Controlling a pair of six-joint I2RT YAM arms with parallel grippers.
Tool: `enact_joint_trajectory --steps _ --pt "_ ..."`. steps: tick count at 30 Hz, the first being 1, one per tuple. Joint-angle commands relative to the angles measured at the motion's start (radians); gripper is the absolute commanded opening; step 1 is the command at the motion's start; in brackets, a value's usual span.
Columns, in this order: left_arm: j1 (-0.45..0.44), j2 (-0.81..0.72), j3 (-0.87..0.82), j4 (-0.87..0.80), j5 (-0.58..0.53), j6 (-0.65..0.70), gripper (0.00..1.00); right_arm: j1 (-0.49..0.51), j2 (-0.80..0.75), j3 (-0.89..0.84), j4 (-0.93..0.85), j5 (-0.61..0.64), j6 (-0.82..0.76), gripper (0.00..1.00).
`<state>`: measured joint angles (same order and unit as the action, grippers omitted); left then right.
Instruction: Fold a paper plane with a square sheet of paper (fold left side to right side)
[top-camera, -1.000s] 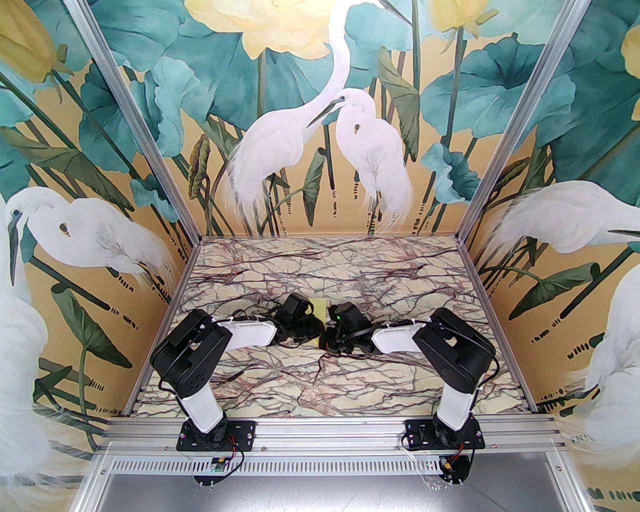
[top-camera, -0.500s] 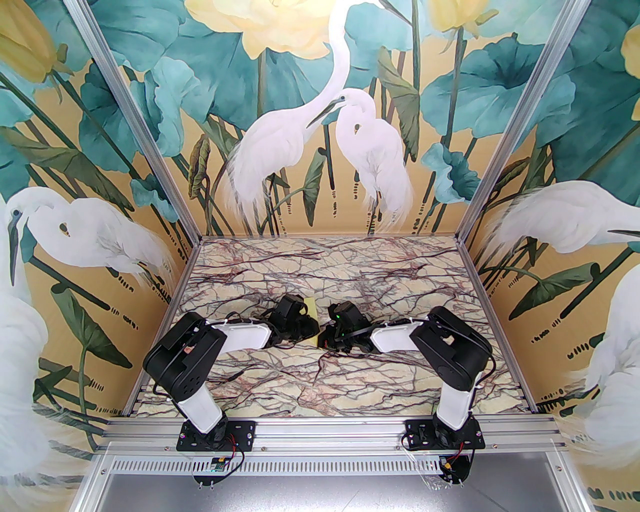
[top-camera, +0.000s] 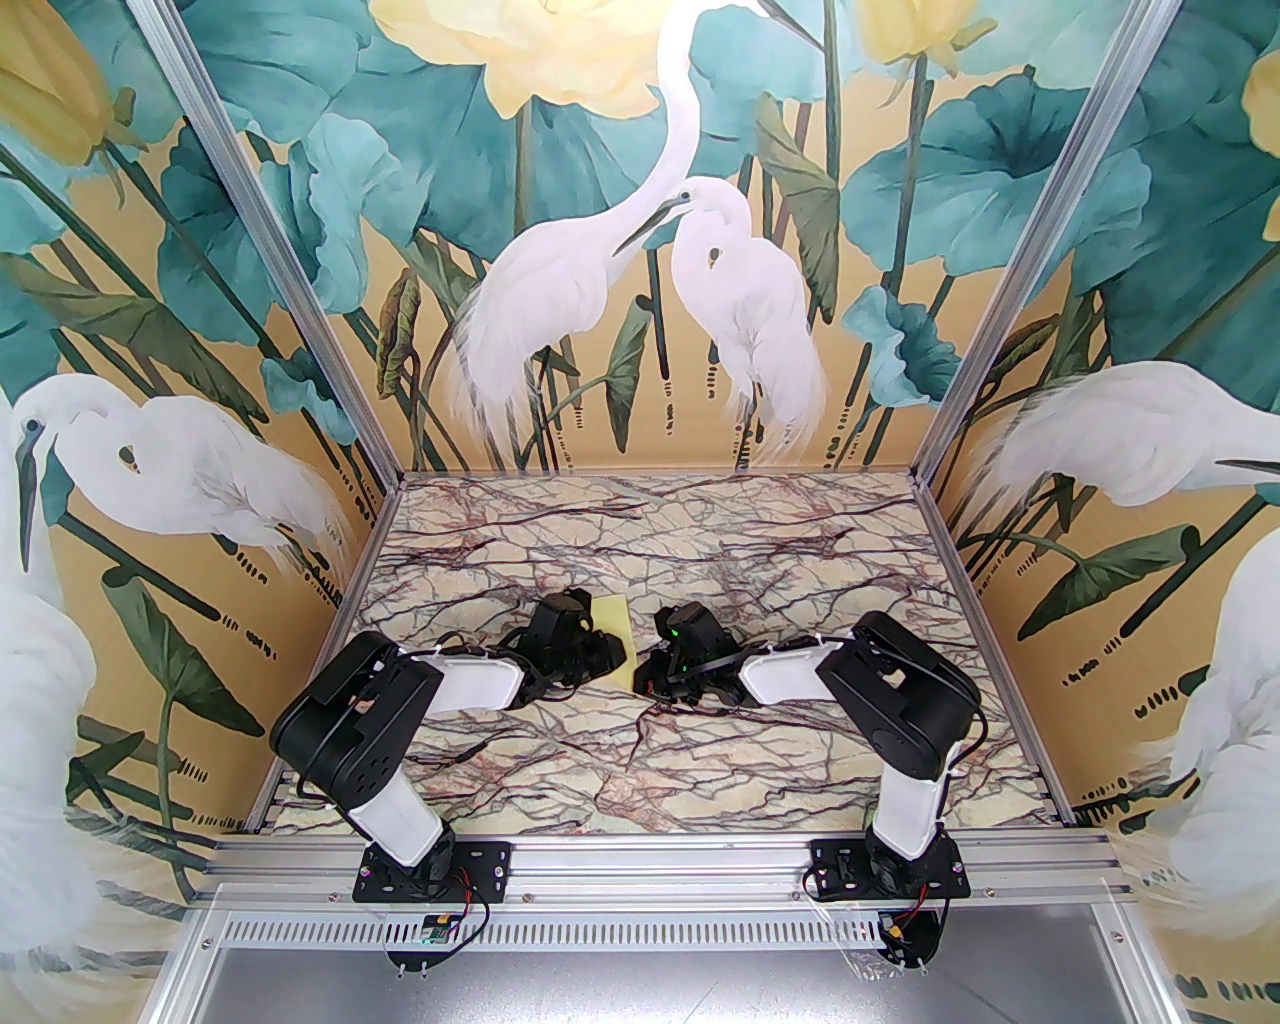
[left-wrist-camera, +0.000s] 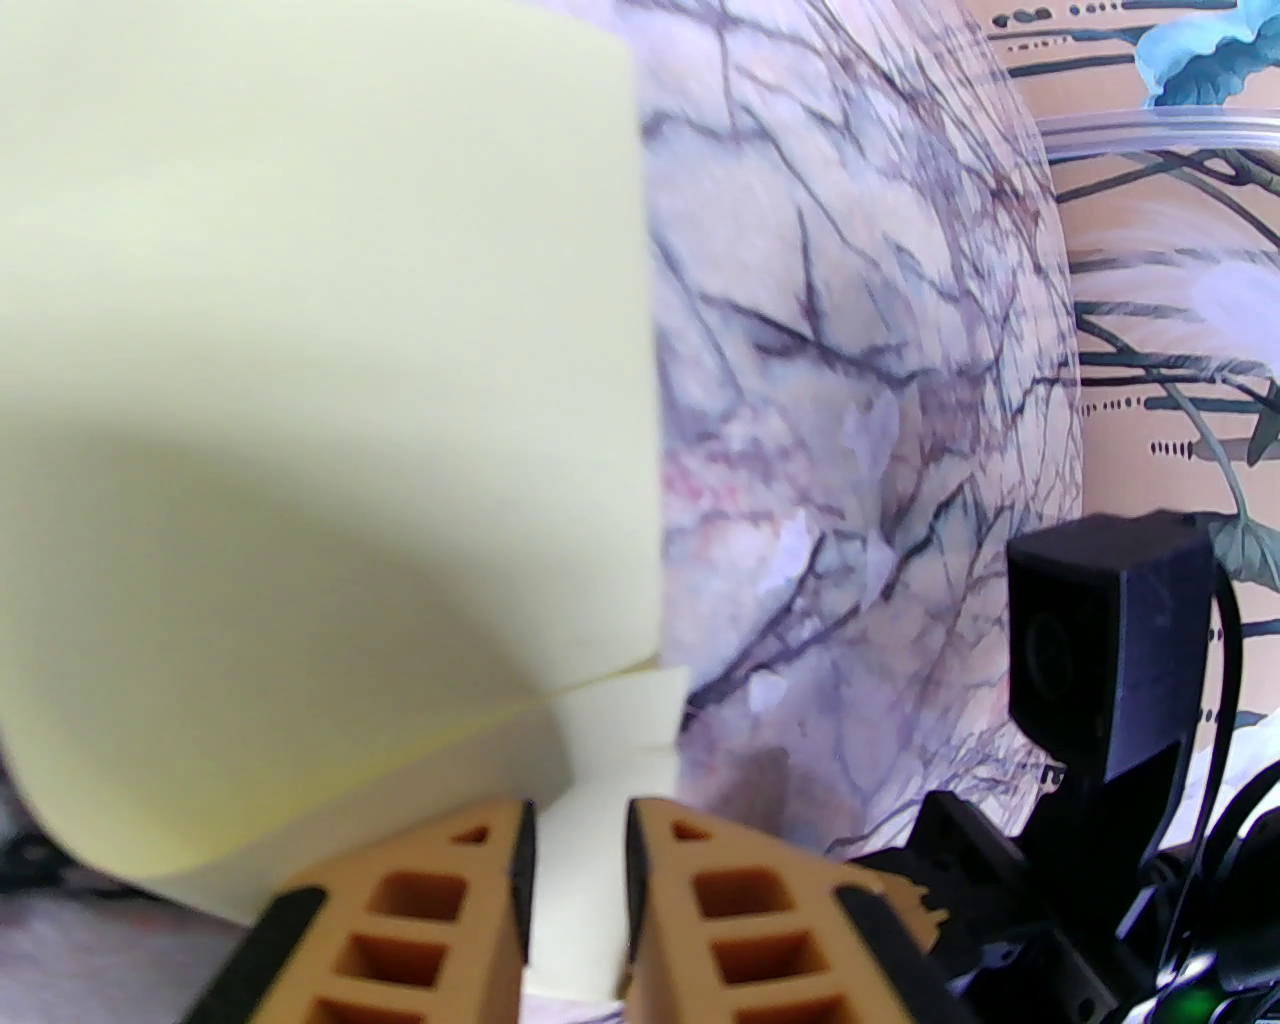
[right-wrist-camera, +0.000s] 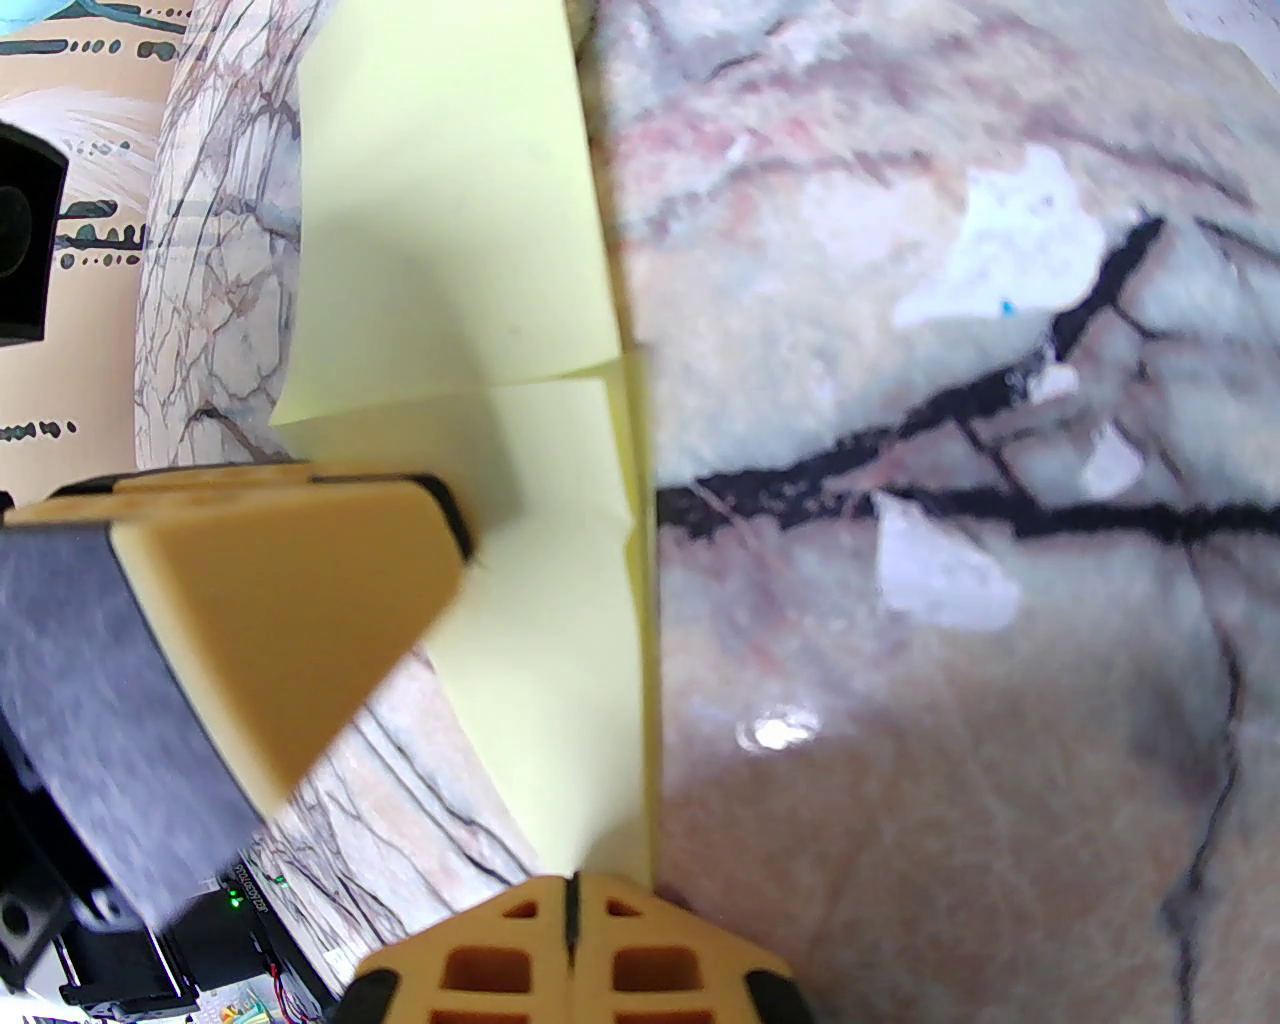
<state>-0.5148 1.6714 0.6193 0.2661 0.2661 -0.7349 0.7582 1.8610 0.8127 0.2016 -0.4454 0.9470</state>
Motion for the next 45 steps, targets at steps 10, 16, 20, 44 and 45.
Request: enact_joint_trajectory --steps 10,16,20,44,45 --pt "0.14 -0.013 -0.065 -0.056 -0.086 0.048 0.22 0.005 0.054 -0.033 -0.204 0.022 0.001 0.0" --pt "0.188 -0.009 -0.067 -0.101 -0.104 0.048 0.22 0.006 0.056 -0.031 -0.205 0.021 -0.001 0.0" --pt "0.223 0.005 -0.076 -0.106 -0.105 0.034 0.21 0.006 0.056 -0.032 -0.205 0.022 -0.002 0.0" --pt "0.258 -0.242 -0.108 -0.102 0.127 -0.017 0.39 0.006 -0.089 0.086 -0.243 0.024 -0.103 0.13" --pt "0.255 -0.247 -0.112 -0.103 0.127 -0.017 0.4 0.004 -0.092 0.107 -0.264 0.031 -0.116 0.14"
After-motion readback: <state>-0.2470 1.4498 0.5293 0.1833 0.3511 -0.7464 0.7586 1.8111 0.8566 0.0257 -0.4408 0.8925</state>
